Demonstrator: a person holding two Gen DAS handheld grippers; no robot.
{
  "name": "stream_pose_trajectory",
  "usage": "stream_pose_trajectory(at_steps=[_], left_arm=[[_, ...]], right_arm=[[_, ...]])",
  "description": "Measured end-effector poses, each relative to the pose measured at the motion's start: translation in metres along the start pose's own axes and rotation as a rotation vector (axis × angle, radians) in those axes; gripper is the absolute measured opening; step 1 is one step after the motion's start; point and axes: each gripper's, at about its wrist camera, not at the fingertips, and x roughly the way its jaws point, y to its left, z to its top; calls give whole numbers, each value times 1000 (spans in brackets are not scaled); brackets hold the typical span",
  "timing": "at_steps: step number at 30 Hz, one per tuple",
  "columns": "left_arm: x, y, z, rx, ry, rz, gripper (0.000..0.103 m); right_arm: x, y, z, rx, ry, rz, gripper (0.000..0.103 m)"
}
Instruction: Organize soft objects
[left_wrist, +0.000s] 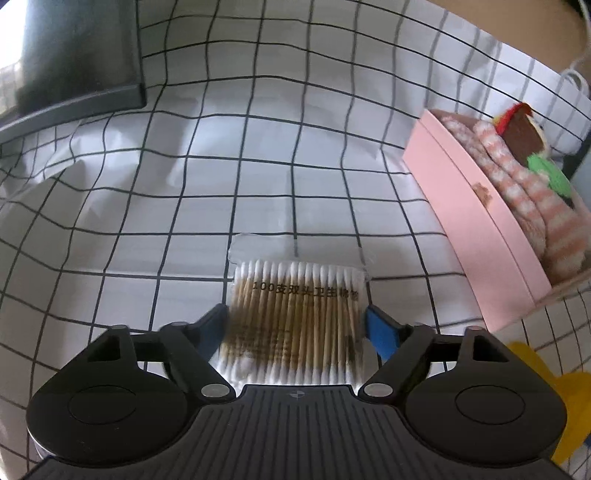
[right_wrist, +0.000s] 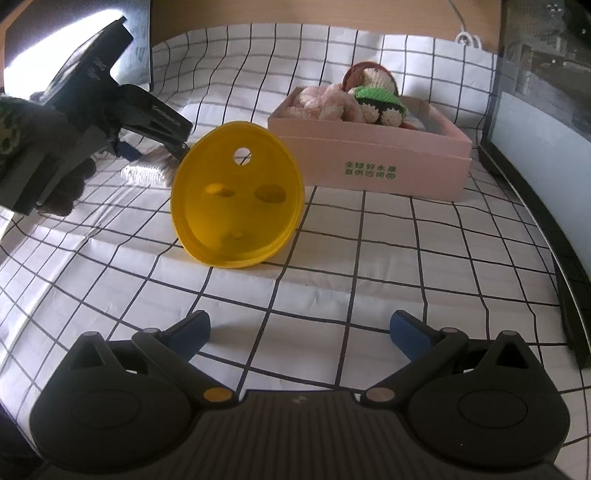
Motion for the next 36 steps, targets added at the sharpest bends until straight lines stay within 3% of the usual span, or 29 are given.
stream_pose_trajectory(at_steps=[6,8,13,18,25,31,36], left_arm=[[-30,8,-37,44,11,-41,78],[-45,10,-54,48,28,-49,78],[-82,15,-98,-5,74,-52,78],[-96,23,-116,-50,93,-70,78],[-98,23,-119,-55,95,-72,78],[-98,20,-123,-32,81,-64,78],[-98,25,-123,-43,82,-88,78]], right_arm=[[2,-1,7,-25,38,17,101],[-1,0,12,-25,38,14,92],[-27,19,39,-91,-145,-17,92],[-4,59,76,-256,-222,-55,92],[53,62,98,-281,-65,-111,92],[60,25,96,-112,10,42,92],[67,36,91,-92,61,103,88]])
